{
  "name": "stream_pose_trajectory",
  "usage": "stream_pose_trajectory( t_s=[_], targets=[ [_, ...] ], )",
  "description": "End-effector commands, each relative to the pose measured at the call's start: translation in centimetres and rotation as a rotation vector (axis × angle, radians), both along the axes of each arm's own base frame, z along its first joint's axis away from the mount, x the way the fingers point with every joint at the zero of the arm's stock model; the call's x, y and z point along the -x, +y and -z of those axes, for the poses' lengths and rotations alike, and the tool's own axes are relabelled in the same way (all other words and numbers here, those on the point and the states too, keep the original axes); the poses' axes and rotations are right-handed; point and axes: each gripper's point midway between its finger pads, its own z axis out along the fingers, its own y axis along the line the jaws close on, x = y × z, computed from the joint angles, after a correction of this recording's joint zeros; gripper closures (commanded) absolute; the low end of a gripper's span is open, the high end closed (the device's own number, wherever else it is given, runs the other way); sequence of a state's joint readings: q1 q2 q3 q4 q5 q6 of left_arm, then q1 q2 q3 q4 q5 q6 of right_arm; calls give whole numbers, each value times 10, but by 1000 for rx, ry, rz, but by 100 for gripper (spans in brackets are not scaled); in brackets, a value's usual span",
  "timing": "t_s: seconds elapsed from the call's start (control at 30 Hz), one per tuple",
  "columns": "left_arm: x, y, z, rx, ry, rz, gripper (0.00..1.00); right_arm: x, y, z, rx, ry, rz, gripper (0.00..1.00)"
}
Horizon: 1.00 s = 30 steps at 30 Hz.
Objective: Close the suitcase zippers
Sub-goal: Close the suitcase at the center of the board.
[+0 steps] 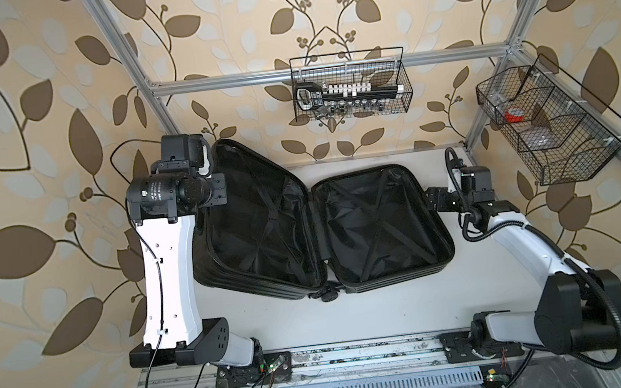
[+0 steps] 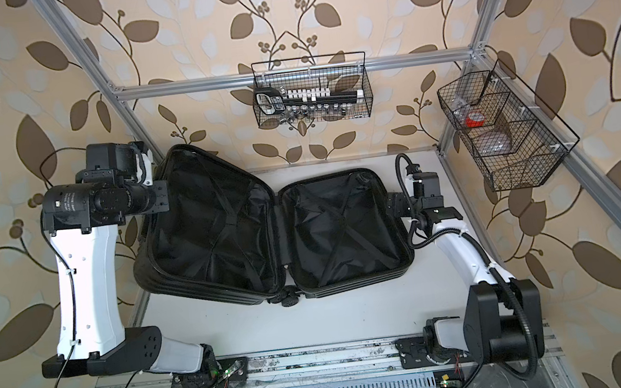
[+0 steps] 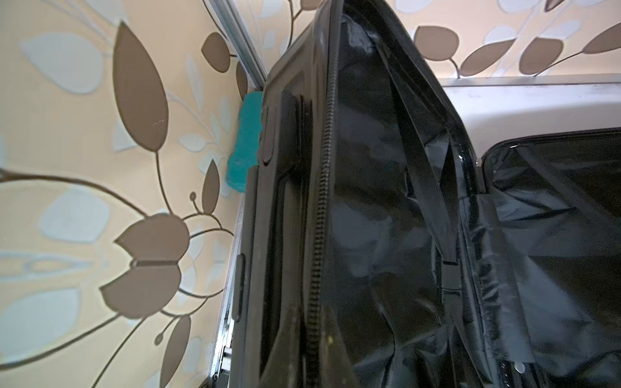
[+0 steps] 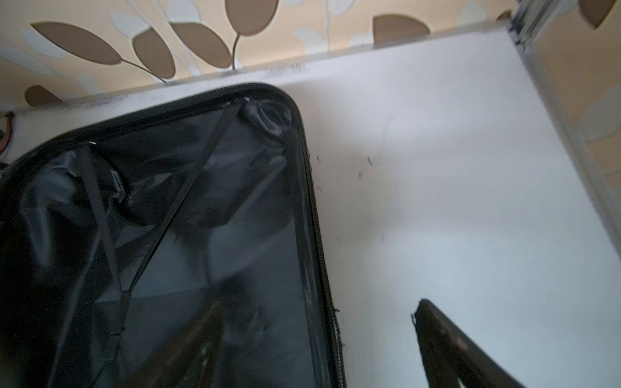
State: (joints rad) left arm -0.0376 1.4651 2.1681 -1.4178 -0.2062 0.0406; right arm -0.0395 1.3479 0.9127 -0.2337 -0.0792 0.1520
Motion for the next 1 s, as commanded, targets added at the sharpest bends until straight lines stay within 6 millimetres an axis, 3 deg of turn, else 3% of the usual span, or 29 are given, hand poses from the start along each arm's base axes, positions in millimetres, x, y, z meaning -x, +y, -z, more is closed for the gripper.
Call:
stream_pose_trajectory(
  t_s=[0.0, 0.13, 0.23, 0.37, 0.43, 0.6, 0.63, 0.97],
  targets=[
    [1, -26, -82, 140, -348, 91, 93, -8, 1, 22, 6, 66, -15, 20],
    [3, -32, -82, 165, -333, 116, 93, -17, 4, 51, 0, 143, -36, 37],
    [7, -37, -88, 197, -344, 131, 93, -18, 9, 66, -32, 182, -54, 58],
    [7, -44, -95, 240, -368, 146, 94, -13, 28, 74, -154, 187, -86, 86],
    [7, -47, -97, 251, -370, 149, 94, -11, 43, 72, -252, 174, -108, 92],
    [11, -64, -110, 225, -402, 176, 94, -2, 79, 69, -403, 171, -126, 95],
    [0, -74, -105, 205, -383, 187, 94, 0, 89, 68, -409, 171, -137, 95],
    [-7, -157, -106, 144, -395, 331, 91, 12, 152, 49, -610, 105, -103, 95]
  ],
)
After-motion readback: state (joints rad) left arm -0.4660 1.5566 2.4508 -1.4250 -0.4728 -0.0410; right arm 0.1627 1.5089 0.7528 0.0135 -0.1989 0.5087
